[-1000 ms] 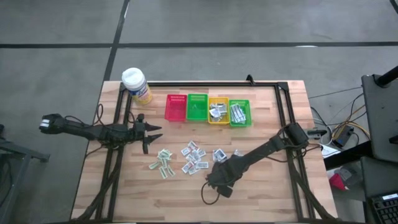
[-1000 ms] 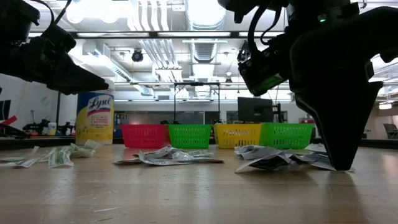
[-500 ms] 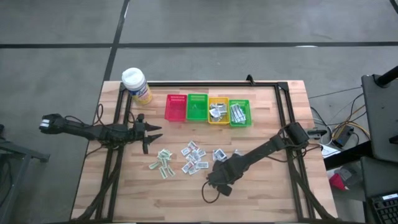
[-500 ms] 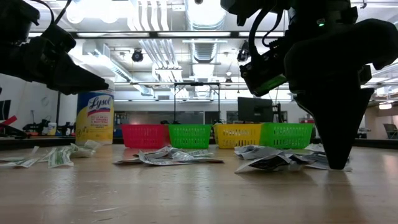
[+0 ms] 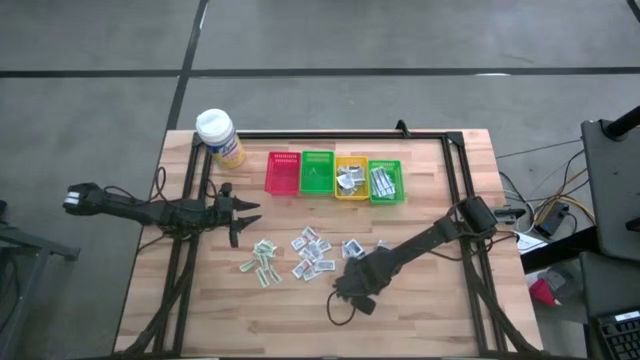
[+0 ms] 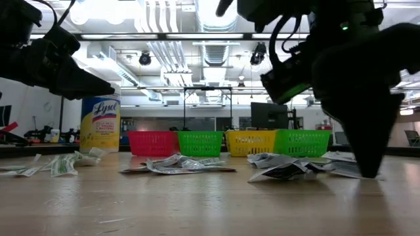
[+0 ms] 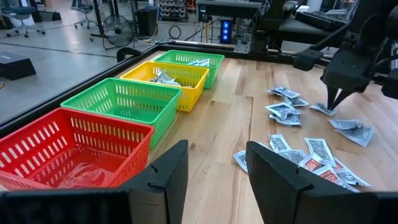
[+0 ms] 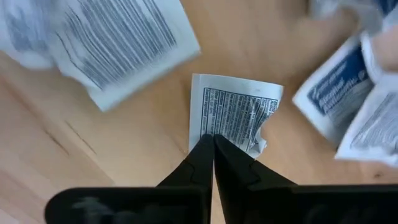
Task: Pick & Place First Aid Supplies
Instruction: Put the blue alcohol pad into the yellow bin
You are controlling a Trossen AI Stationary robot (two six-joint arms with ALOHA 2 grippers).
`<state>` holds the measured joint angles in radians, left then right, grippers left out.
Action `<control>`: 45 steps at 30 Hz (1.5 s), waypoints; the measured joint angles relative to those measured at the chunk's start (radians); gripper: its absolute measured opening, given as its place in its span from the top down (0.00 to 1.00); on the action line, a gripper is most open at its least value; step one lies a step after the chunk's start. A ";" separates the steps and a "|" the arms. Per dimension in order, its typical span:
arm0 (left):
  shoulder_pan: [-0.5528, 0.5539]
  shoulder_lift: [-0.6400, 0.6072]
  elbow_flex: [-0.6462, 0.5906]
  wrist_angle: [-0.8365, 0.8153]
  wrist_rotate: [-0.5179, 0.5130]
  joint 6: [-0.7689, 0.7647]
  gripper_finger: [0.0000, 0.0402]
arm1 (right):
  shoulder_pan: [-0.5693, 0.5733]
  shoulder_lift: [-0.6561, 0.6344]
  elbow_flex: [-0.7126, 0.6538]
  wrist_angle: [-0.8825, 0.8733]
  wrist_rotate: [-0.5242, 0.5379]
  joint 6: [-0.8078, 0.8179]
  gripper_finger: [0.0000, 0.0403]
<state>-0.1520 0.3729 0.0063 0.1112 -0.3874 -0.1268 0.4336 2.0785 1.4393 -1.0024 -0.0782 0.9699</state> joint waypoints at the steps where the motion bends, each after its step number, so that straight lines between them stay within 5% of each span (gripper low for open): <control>1: 0.000 0.000 0.000 0.000 0.000 0.000 0.61 | 0.000 0.000 -0.003 0.000 -0.025 0.000 0.98; 10: 0.000 0.000 0.000 0.000 0.000 0.002 0.61 | 0.040 -0.006 -0.015 -0.001 -0.197 0.004 0.98; 22: 0.000 0.000 0.000 0.000 -0.005 0.048 0.61 | 0.039 -0.179 -0.028 -0.011 -0.124 0.109 0.98; 34: 0.000 0.000 0.000 0.001 -0.005 0.047 0.61 | 0.039 -0.192 -0.097 -0.011 -0.134 0.096 0.97; 45: 0.000 0.000 0.000 0.000 -0.004 0.045 0.61 | 0.039 -0.193 -0.127 0.045 -0.116 0.095 0.69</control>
<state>-0.1520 0.3729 0.0059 0.1116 -0.3916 -0.0815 0.4728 1.8858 1.3121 -0.9577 -0.1944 1.0653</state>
